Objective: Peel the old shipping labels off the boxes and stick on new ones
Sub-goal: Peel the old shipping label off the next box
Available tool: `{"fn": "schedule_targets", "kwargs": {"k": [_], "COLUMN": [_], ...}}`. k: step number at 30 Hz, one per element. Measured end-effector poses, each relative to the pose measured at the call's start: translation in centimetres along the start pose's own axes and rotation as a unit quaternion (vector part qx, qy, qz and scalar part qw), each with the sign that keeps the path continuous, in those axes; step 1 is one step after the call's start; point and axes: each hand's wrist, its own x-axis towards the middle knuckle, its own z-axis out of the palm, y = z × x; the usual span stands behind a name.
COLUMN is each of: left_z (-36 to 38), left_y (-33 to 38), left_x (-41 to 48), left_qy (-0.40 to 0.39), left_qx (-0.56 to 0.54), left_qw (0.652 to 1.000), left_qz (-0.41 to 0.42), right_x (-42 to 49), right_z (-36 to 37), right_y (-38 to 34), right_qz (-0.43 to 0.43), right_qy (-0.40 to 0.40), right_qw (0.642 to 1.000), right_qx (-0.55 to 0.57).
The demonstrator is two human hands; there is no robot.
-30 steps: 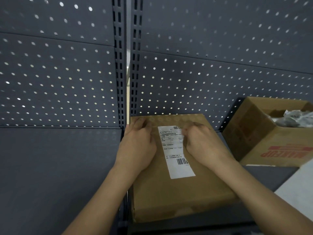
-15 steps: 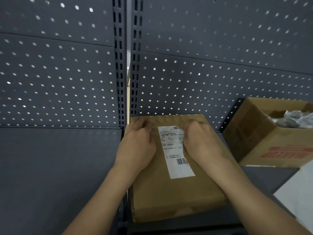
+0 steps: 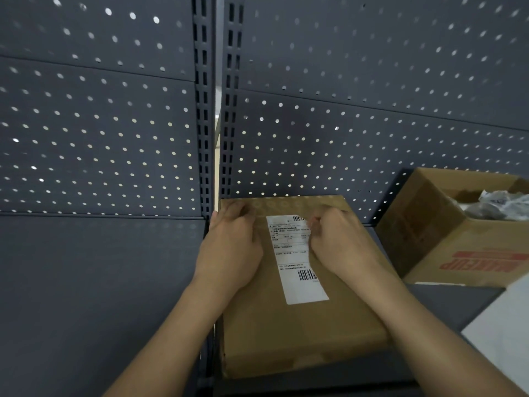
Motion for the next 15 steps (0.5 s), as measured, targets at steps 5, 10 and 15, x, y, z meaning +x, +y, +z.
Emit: {"fn": "schedule_targets", "kwargs": {"k": [5, 10, 15], "left_z": [0.0, 0.3, 0.3], "left_y": [0.0, -0.4, -0.3], "left_x": [-0.1, 0.1, 0.2], "left_qy": [0.004, 0.011, 0.006], "left_qx": [-0.006, -0.012, -0.006], "left_qw": [1.000, 1.000, 1.000], "left_qz": [0.006, 0.018, 0.014], "right_x": [0.3, 0.3, -0.1], "right_z": [-1.2, -0.7, 0.0], "right_y": [0.9, 0.1, -1.5], "right_qz": [0.037, 0.024, 0.024], "right_qy": [0.008, -0.007, -0.003], "right_qw": [0.998, 1.000, 0.996], "right_qx": [0.052, -0.013, -0.082]}}
